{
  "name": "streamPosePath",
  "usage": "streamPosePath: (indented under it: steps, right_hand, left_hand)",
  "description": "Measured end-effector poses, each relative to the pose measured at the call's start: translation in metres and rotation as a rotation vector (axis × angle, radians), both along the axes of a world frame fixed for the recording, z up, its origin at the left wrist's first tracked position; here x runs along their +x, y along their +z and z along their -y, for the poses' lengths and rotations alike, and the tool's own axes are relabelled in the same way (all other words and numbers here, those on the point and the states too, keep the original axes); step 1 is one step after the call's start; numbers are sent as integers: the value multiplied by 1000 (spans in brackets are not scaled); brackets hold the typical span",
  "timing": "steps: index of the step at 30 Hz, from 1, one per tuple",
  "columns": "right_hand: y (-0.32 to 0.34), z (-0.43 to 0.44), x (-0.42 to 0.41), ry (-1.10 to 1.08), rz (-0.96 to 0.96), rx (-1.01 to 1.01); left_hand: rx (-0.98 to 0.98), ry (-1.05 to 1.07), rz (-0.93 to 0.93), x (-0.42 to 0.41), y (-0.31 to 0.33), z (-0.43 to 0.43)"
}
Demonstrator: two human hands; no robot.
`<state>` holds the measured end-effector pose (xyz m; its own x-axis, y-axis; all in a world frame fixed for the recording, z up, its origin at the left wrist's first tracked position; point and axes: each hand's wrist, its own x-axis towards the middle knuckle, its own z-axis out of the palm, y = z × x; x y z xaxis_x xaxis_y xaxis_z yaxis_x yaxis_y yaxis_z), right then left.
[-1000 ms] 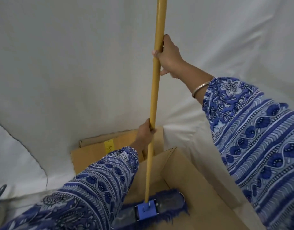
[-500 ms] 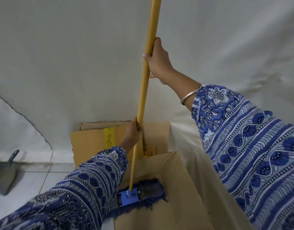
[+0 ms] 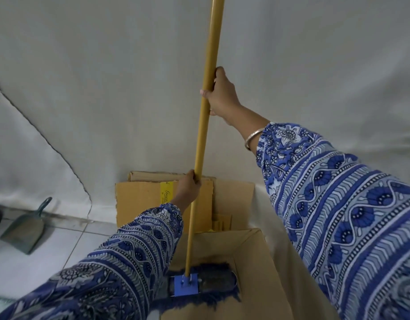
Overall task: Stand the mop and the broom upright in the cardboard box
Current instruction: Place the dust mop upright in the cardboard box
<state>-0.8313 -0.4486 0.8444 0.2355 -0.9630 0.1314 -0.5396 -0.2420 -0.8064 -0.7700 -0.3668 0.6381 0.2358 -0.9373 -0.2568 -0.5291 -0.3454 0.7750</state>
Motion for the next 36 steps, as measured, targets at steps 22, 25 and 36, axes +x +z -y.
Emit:
streamPosePath:
  steps: [22, 25, 36]
  right_hand:
    - [-17, 9, 19, 1, 74, 47]
    - [-24, 0, 19, -61, 114, -2]
    - [15, -115, 157, -359, 209, -660]
  left_hand:
    - [78, 118, -77, 19, 8, 0]
    - [44, 107, -61, 30, 18, -15]
    - [-82, 274, 97, 228, 54, -134]
